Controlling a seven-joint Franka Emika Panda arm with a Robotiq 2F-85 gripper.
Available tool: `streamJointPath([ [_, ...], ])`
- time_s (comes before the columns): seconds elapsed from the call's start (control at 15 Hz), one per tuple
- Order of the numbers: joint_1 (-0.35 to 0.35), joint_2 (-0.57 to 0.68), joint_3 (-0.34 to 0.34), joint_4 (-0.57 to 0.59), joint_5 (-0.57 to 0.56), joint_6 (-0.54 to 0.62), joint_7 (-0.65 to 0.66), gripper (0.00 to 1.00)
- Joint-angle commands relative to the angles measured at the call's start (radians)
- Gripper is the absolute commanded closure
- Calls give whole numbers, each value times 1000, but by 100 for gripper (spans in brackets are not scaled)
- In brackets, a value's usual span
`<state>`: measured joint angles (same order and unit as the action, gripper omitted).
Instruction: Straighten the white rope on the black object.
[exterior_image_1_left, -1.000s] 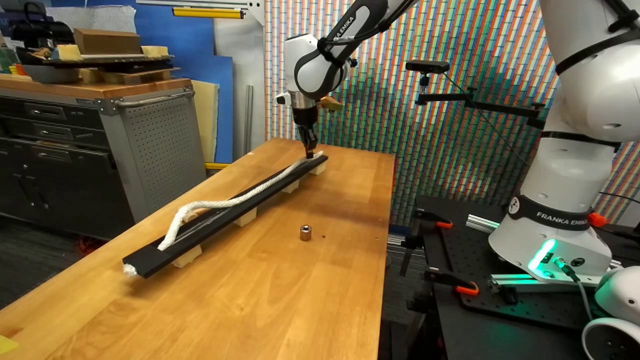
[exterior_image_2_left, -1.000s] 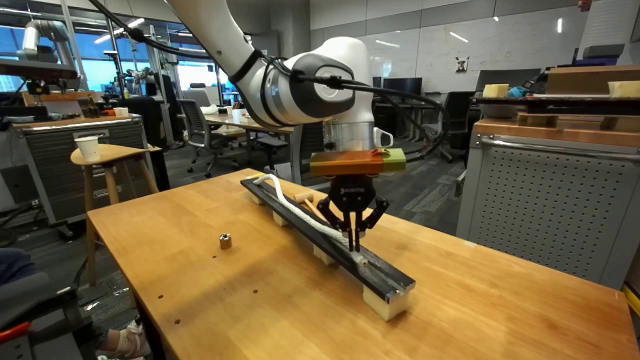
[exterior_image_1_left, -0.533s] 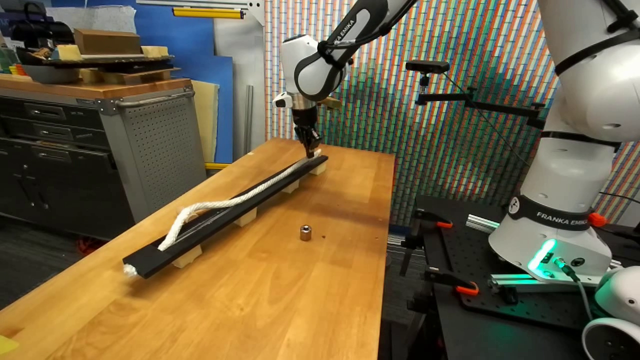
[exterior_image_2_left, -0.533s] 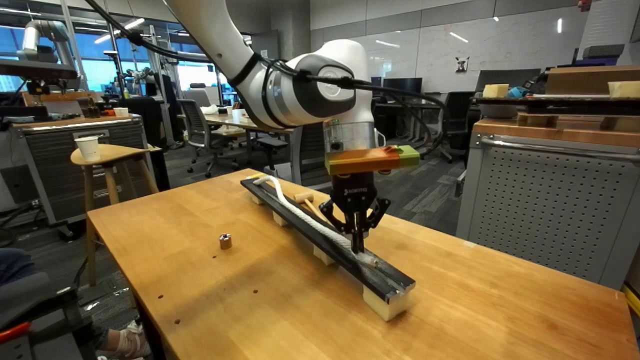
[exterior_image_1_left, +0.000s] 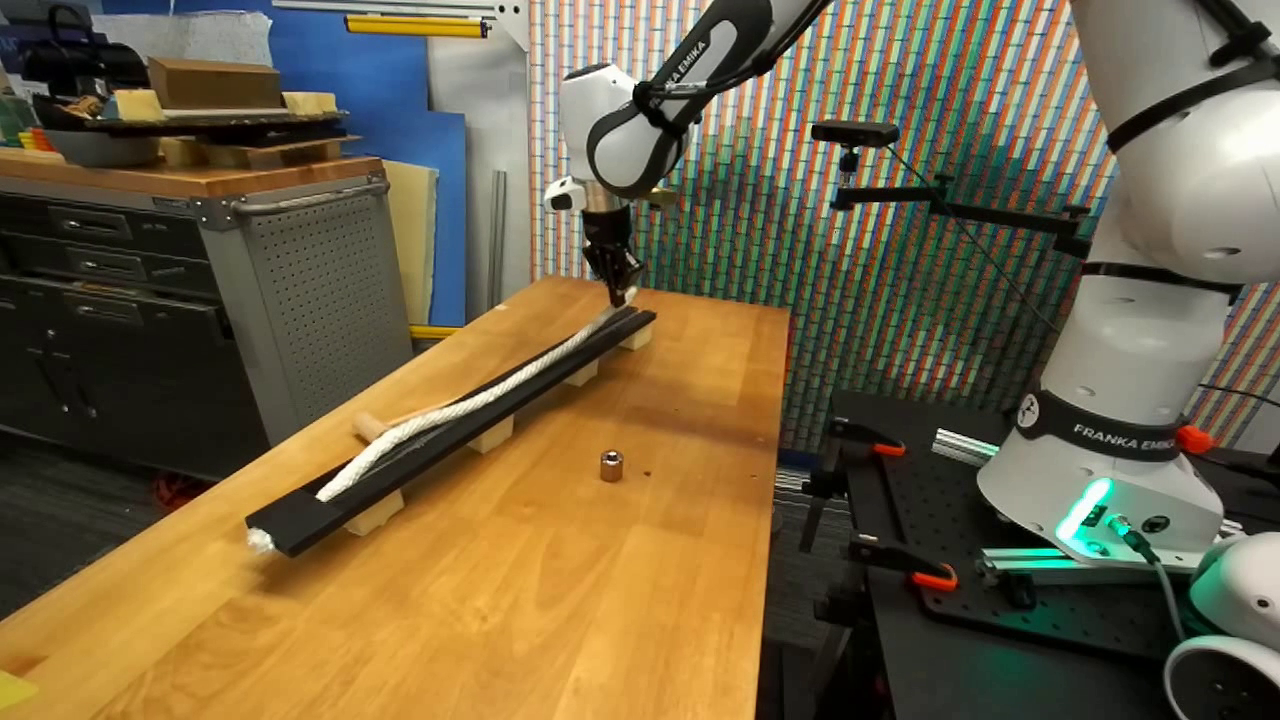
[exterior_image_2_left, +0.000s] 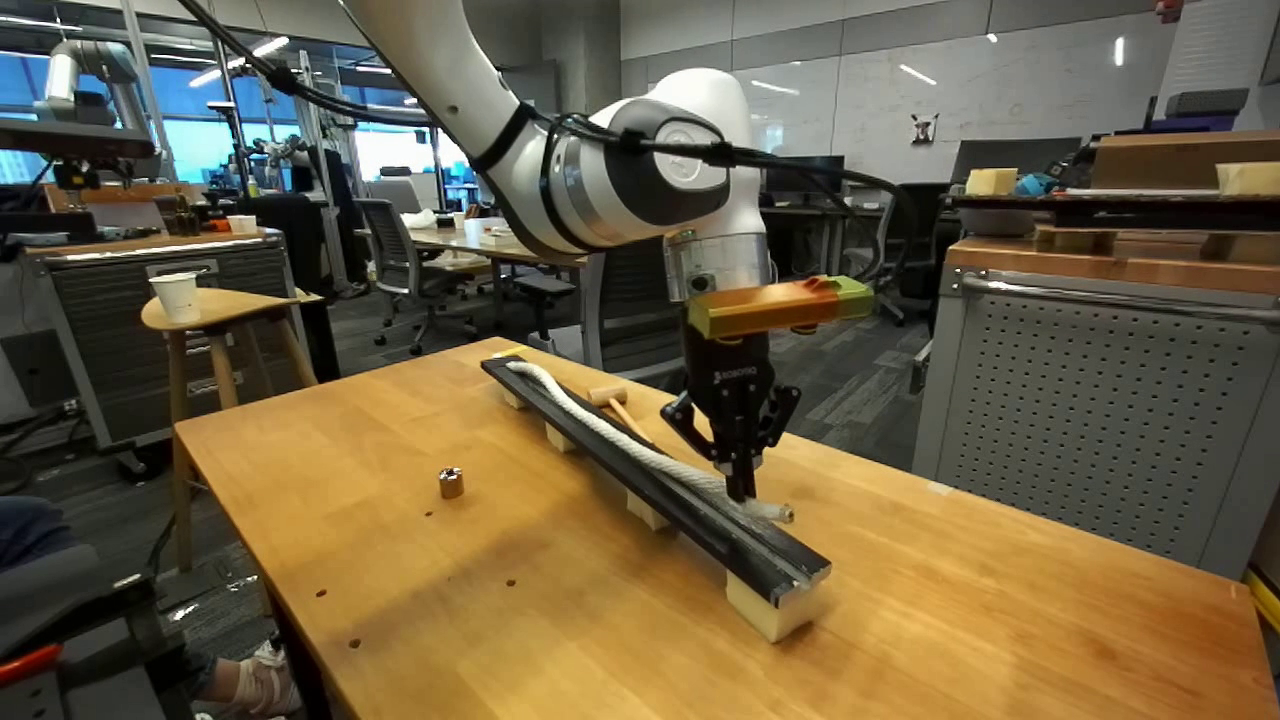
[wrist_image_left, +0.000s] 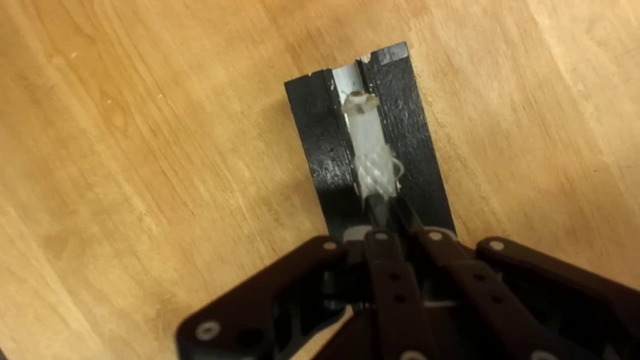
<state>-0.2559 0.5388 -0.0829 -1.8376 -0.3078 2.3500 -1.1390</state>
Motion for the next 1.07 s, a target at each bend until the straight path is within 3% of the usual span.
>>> streamJointPath([
  [0.0, -16, 17, 1, 19, 15, -12, -41, 96],
  [1.0, -59, 50, 13, 30, 103, 34, -34, 96],
])
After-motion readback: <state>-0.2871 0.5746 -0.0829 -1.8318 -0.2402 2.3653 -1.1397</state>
